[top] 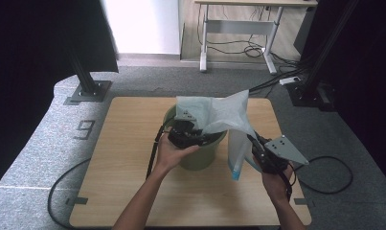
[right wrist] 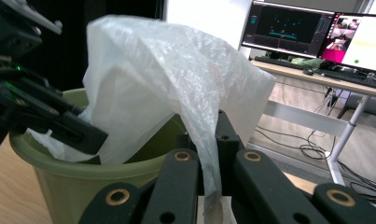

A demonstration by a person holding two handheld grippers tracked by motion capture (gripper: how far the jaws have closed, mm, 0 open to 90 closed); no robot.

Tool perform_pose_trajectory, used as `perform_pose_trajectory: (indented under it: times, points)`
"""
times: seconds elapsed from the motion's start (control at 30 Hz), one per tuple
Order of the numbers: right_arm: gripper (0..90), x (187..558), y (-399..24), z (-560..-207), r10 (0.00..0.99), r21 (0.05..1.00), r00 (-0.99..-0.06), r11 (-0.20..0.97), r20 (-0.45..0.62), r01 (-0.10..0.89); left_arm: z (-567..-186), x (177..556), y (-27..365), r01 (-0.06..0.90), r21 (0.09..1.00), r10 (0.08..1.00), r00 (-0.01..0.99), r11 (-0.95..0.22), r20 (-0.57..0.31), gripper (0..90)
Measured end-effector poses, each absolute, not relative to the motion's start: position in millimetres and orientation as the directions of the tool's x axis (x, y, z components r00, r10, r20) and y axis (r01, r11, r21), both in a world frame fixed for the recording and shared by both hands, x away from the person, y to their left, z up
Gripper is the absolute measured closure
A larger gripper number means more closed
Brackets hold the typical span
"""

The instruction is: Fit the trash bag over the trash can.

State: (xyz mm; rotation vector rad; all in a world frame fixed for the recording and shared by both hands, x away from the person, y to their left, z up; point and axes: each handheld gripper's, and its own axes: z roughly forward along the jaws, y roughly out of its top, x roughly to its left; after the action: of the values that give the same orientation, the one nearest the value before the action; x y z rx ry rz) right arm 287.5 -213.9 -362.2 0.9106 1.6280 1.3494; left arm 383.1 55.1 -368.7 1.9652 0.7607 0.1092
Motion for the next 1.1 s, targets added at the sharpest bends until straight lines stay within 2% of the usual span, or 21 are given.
perform_pose_trajectory:
  times: [0.17,0.27,0.43,0.5,0.57,0.73,0.8,0.97,1.1]
  points:
    - [88.1,289.5,-212.2,-364.0,0.9,0.985,-0.413,0.169,-0.139,0.038,-358.6,374.2,57.9,0.389,0.874,0.593,0.79,-0.291,-0.154,44.5]
    - [88.1,290.3,-211.5,-364.7,0.9,0.985,-0.414,0.17,-0.139,0.041,-351.7,369.0,57.3,0.349,0.897,0.625,0.773,-0.272,-0.111,38.1]
    - [88.1,294.4,-208.8,-367.7,0.899,0.983,-0.417,0.172,-0.134,0.055,-344.5,370.0,48.1,0.336,0.897,0.625,0.775,-0.286,-0.091,36.3]
    - [88.1,296.3,-206.6,-369.4,0.897,0.983,-0.422,0.173,-0.132,0.06,-343.4,370.8,44.8,0.333,0.896,0.626,0.776,-0.294,-0.083,39.2]
    - [88.1,296.3,-204.7,-370.1,0.894,0.983,-0.427,0.175,-0.133,0.059,-343.5,372.4,40.4,0.329,0.889,0.626,0.777,-0.319,-0.064,46.6]
    - [88.1,292.3,-202.3,-368.8,0.887,0.984,-0.441,0.171,-0.135,0.045,-346.4,376.2,35.7,0.354,0.87,0.584,0.806,-0.343,-0.098,79.7]
    - [87.9,289.7,-203.0,-366.9,0.884,0.985,-0.448,0.169,-0.135,0.037,-347.3,375.5,35.8,0.355,0.865,0.574,0.813,-0.353,-0.099,87.5]
    - [85.3,284.8,-207.2,-362.3,0.875,0.987,-0.466,0.156,-0.128,0.022,-351.5,375.2,42.5,0.379,0.857,0.57,0.812,-0.35,-0.126,89.6]
    - [76.4,286.6,-208.6,-365.0,0.867,0.989,-0.486,0.143,-0.107,0.037,-358.1,376.7,51.2,0.413,0.84,0.587,0.796,-0.351,-0.147,89.7]
